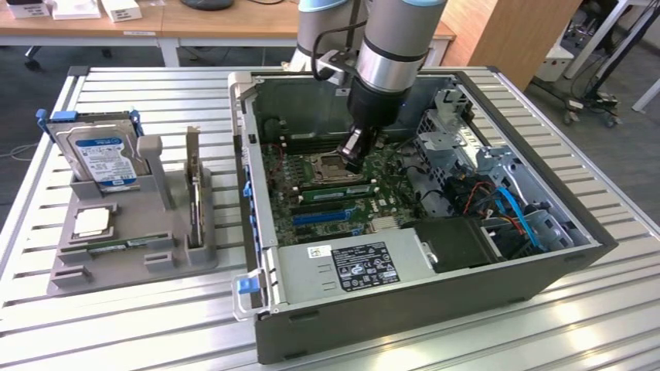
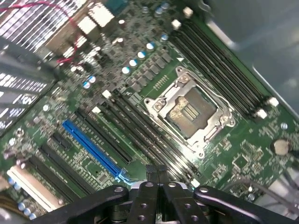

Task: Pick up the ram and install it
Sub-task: 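Press down the ram until it locks into place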

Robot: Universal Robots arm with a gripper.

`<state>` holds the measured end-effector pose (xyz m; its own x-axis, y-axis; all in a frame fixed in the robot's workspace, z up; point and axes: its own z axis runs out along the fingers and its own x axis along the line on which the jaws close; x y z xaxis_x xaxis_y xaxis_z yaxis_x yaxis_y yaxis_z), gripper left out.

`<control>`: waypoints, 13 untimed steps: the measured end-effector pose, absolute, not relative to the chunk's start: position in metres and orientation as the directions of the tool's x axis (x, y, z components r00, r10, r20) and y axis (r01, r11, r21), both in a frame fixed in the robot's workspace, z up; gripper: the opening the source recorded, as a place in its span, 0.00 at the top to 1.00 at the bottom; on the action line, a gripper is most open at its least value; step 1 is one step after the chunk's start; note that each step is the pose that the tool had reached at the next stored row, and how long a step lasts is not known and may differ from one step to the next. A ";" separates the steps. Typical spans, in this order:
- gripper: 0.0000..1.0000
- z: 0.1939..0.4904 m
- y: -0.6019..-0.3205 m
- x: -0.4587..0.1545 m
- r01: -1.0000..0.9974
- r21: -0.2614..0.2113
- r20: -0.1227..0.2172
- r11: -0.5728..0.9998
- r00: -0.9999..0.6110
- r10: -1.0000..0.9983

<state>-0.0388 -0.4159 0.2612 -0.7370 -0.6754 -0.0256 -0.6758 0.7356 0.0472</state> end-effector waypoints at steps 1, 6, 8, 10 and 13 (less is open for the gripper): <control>0.90 0.261 -0.416 -0.039 -0.662 0.047 -0.026 0.748 -0.749 -0.662; 0.90 0.261 -0.416 -0.039 -0.592 0.047 -0.026 0.805 -0.806 -0.591; 0.90 0.261 -0.416 -0.039 -0.562 0.047 -0.026 0.826 -0.827 -0.562; 0.90 0.261 -0.416 -0.039 -0.532 0.047 -0.025 0.845 -0.847 -0.532; 0.90 0.260 -0.416 -0.039 -0.484 0.047 -0.026 0.874 -0.875 -0.484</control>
<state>-0.0388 -0.4159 0.2604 -0.8748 -0.4838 -0.0255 -0.4845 0.8735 0.0472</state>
